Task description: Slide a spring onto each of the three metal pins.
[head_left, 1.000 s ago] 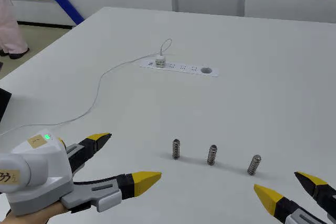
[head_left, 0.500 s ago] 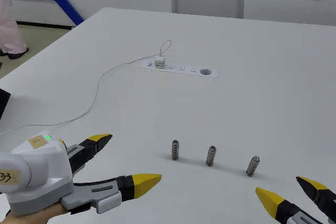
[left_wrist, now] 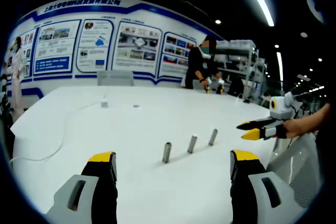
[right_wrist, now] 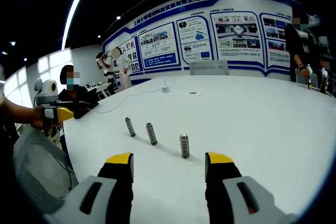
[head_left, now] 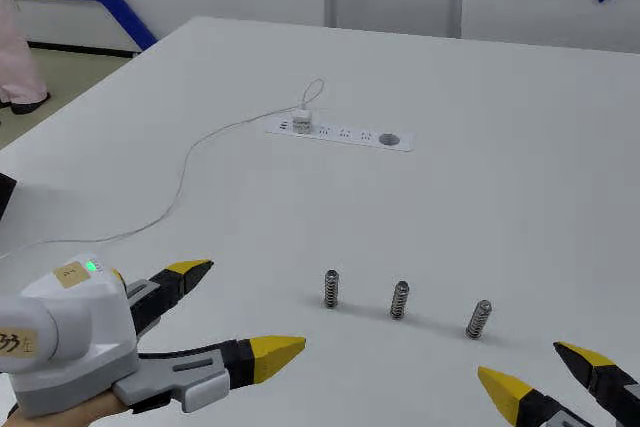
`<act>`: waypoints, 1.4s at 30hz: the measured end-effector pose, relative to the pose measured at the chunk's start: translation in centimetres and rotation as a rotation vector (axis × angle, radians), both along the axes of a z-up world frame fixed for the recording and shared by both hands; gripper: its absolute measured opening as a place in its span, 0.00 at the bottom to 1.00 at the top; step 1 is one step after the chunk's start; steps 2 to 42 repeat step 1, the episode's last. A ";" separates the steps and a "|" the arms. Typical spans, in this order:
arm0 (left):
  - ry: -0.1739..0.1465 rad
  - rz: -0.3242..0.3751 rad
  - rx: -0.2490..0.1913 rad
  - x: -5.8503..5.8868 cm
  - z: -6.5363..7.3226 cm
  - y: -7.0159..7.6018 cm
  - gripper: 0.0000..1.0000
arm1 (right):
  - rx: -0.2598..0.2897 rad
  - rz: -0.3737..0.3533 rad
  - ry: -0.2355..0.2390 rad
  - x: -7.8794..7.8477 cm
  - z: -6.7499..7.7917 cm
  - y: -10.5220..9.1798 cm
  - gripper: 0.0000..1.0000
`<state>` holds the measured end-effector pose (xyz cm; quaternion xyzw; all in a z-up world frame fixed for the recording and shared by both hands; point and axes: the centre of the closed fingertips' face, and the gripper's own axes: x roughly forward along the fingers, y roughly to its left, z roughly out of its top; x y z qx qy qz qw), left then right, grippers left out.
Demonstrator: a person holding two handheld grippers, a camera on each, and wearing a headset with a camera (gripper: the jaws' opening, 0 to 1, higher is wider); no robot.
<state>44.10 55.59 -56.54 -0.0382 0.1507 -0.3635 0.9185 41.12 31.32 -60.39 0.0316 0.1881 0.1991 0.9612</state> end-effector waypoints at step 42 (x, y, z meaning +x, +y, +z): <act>0.001 0.001 0.002 0.0 0.0 0.0 0.91 | 0.002 0.000 0.000 0.0 0.0 0.0 0.56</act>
